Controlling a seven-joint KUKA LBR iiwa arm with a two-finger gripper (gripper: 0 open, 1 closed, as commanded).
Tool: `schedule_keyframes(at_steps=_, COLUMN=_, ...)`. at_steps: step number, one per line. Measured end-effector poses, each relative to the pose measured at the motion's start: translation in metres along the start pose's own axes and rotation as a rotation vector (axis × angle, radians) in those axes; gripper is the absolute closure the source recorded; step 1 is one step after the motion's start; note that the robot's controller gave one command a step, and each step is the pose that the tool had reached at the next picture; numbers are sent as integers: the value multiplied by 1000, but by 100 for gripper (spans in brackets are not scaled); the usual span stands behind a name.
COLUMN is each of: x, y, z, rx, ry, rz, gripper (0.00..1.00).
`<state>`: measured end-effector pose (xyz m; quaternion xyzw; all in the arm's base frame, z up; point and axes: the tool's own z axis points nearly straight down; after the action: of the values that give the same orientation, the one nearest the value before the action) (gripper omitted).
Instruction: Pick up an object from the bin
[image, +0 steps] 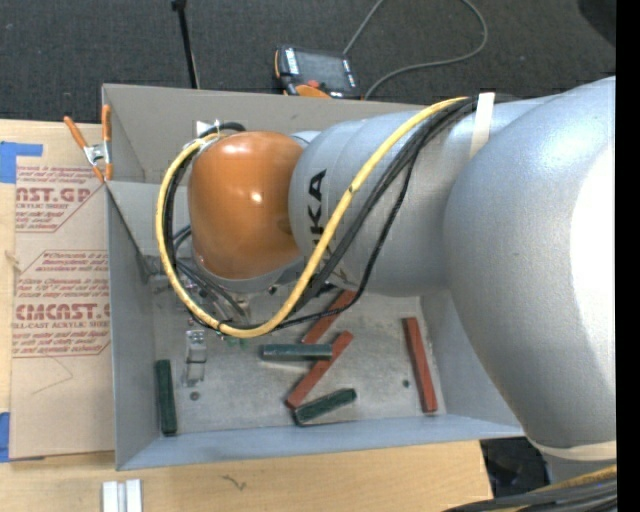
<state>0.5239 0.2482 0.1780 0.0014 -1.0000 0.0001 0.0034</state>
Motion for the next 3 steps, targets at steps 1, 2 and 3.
schedule_keyframes(at_steps=1, x=13, y=-20, z=109, rx=0, ry=-11, rz=-612, gripper=0)
schedule_keyframes(at_steps=2, x=9, y=-119, z=106, rx=4, ry=-4, rz=-748, gripper=0)
schedule_keyframes(at_steps=3, x=24, y=-168, z=15, rx=3, ry=-13, rz=-633, gripper=0)
